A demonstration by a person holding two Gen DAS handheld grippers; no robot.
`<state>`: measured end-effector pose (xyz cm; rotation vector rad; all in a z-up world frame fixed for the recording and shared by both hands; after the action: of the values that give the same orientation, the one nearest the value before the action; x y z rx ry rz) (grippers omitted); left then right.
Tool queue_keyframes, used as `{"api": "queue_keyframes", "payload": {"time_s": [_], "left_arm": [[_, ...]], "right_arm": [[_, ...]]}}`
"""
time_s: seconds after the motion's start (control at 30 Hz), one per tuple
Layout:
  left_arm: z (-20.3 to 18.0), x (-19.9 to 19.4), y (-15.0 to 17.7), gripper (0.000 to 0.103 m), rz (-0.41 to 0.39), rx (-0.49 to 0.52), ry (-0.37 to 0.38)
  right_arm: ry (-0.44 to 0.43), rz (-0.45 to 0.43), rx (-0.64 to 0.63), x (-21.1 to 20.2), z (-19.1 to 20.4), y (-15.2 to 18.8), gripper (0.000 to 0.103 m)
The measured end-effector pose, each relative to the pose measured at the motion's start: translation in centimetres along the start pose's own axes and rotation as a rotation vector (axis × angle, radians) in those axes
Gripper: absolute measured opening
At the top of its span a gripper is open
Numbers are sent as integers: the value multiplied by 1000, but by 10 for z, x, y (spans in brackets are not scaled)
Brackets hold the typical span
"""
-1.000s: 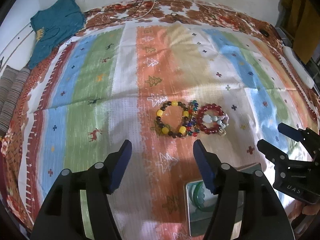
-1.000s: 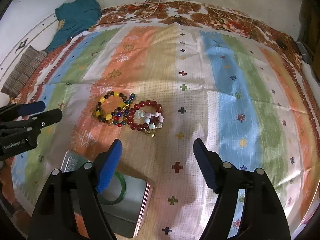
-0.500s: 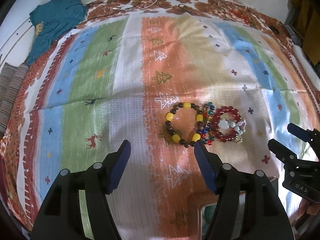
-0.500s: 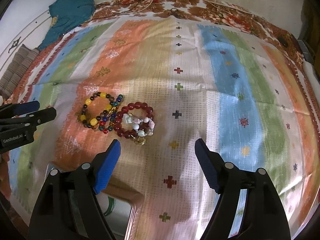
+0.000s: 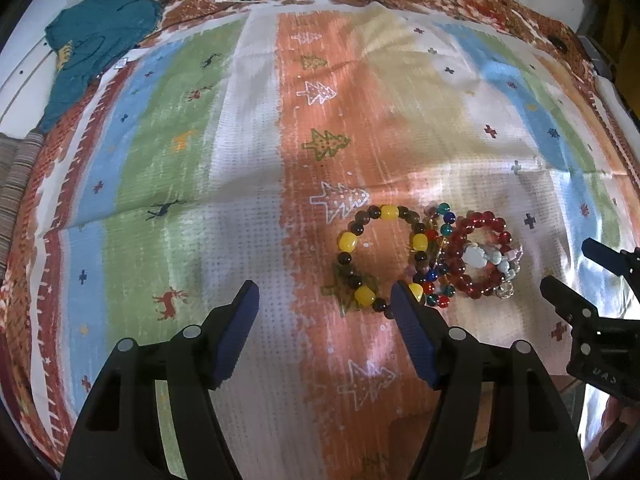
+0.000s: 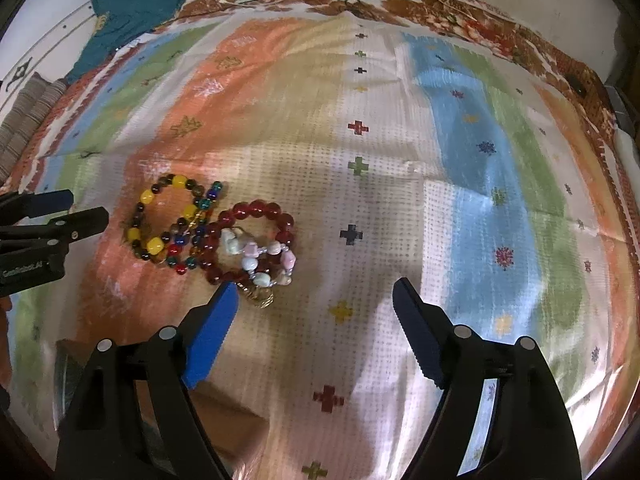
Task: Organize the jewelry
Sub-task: 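Move both open tools back to the remaining bracelets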
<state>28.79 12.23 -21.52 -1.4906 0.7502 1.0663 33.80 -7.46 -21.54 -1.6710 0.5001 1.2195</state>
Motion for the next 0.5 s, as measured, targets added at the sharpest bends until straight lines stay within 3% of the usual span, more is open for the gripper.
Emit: {"api": "queue_keyframes", "payload": {"time_s": [0.5], "left_arm": [[4,28,-10,68,29,-6,15]], "right_arm": [[-35,47,15,26,7,-10,80]]}}
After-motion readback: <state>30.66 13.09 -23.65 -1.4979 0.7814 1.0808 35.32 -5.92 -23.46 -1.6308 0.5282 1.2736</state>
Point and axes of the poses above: each gripper's, at about its wrist camera, not at the fingertips, and x roughly the way its jaws point, z to its left, y to its underside, the point moved 9 cm from there along x, roughly the way its jaws point, and after that the axes turned 3 degrees about -z, right-handed, at the moved point
